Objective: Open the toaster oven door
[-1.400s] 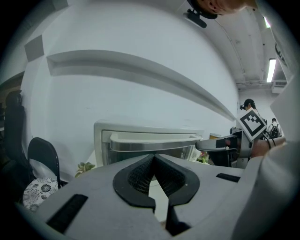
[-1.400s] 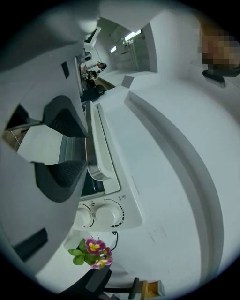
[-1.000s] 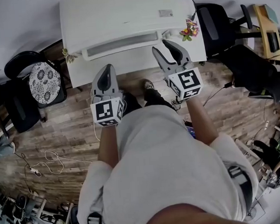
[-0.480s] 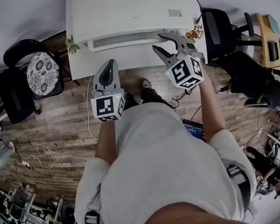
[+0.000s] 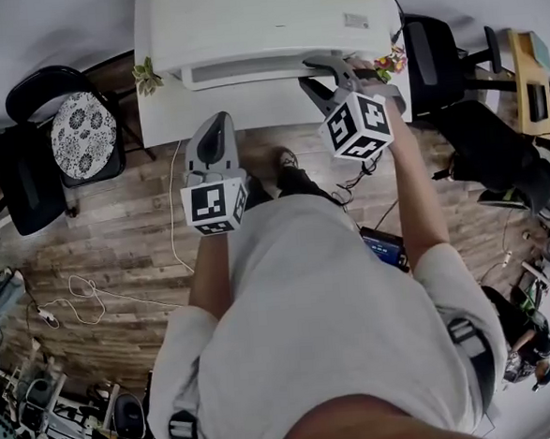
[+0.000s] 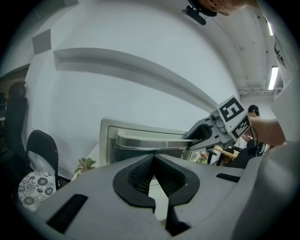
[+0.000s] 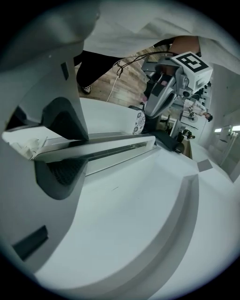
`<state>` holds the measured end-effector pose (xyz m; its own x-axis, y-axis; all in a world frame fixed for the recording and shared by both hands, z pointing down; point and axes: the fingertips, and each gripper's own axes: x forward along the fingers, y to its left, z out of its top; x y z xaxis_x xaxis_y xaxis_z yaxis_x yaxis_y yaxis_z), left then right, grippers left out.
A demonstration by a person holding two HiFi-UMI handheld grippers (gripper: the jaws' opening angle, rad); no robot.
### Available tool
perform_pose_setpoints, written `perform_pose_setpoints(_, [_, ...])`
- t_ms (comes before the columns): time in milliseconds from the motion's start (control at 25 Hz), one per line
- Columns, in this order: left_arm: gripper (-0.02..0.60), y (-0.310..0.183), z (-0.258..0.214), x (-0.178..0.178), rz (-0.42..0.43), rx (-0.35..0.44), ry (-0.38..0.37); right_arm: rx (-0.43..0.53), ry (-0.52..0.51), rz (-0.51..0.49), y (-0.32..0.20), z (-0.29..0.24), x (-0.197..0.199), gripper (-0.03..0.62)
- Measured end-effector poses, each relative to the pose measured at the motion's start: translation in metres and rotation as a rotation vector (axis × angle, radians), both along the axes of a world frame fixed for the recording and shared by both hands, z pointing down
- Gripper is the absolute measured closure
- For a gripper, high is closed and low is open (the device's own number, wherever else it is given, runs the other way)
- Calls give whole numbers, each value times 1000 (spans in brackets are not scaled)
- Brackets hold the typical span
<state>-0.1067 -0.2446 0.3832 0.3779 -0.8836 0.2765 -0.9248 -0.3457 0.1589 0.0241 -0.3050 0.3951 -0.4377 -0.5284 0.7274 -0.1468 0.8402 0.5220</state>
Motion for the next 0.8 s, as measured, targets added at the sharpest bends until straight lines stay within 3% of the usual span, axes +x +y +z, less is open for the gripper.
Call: perform_pose_setpoints(800, [565, 15, 18, -34, 124, -31, 28, -21, 57, 71, 1, 7, -2, 479])
